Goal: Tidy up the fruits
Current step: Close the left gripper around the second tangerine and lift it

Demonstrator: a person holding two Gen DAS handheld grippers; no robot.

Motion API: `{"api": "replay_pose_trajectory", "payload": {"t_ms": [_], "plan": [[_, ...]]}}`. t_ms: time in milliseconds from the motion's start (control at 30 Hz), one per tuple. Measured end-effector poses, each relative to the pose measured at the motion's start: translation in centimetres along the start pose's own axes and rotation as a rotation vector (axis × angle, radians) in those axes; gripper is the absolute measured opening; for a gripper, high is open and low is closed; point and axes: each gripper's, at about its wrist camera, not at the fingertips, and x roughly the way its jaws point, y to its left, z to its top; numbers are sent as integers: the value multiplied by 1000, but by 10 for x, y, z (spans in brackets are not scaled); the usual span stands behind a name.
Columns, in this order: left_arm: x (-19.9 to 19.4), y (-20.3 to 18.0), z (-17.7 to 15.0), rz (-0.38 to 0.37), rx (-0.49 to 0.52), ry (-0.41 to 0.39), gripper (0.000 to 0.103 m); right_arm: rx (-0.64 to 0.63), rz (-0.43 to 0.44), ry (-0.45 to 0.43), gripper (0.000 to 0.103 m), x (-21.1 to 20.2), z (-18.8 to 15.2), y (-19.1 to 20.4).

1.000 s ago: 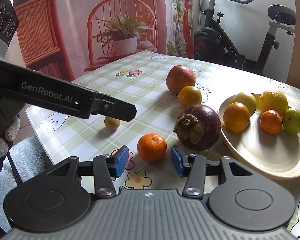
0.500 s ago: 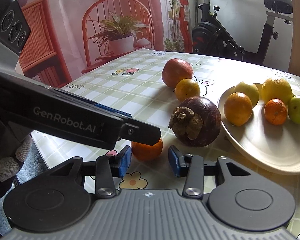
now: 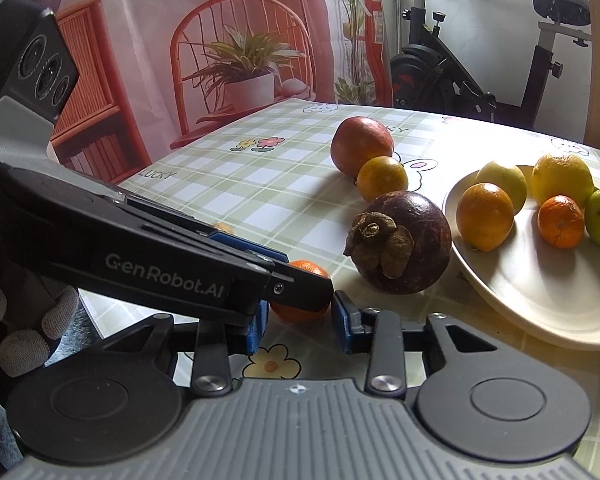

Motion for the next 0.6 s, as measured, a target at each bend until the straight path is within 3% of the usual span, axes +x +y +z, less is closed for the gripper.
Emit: {"api": "replay_pose_trajectory", "payload": {"t_ms": [600], "plan": [[0,-3,-2,8,12,-8,39,16,4,8,37,1,1,0]]}}
